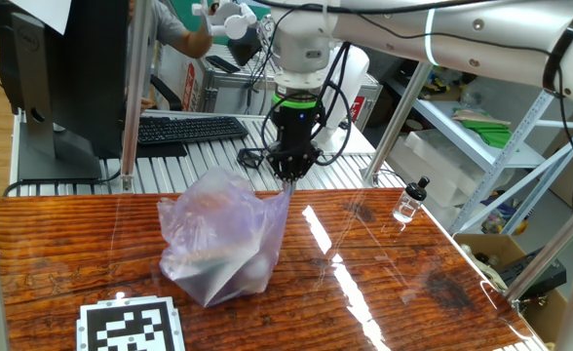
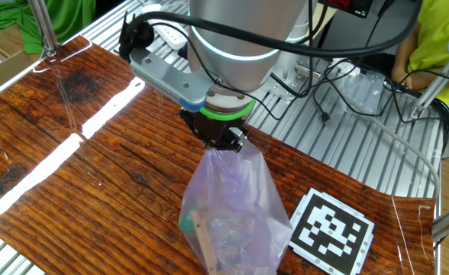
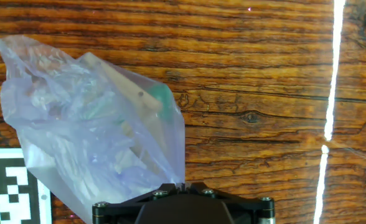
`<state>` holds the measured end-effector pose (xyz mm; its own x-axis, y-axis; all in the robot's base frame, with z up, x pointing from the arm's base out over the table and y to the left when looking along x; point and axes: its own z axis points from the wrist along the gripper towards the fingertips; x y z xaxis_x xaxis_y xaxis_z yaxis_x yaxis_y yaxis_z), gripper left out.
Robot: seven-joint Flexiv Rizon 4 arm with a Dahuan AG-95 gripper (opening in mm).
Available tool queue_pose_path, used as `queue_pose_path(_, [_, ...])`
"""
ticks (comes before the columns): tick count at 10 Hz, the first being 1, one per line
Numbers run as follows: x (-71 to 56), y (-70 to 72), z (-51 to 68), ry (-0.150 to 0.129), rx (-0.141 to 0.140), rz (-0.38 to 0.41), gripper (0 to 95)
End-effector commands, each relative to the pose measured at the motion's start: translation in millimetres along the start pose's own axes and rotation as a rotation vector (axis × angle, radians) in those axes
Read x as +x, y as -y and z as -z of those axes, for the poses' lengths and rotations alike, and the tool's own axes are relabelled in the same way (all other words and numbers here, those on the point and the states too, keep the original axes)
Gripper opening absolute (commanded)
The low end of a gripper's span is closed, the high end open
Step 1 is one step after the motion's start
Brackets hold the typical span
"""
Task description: Pick up a bag of things
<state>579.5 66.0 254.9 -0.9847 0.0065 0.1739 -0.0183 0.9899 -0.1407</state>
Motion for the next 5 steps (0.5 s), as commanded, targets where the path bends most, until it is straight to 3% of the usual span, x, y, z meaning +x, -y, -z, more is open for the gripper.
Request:
queue_pose_path(1, [-3.7,-6.5,-9.0,0.01,-0.001,-0.028,0.0])
queue_pose_path(3, [-7.8,-9.9,-14.8,0.012,-0.001,-0.017,0.0])
queue_pose_path(4, [-8.8,-10.9,-16.5,0.011,-0.002,-0.019,19.0])
queue_pose_path(5, [-11.1,-13.7,-20.6,0.009,-0.004,-0.024,19.0])
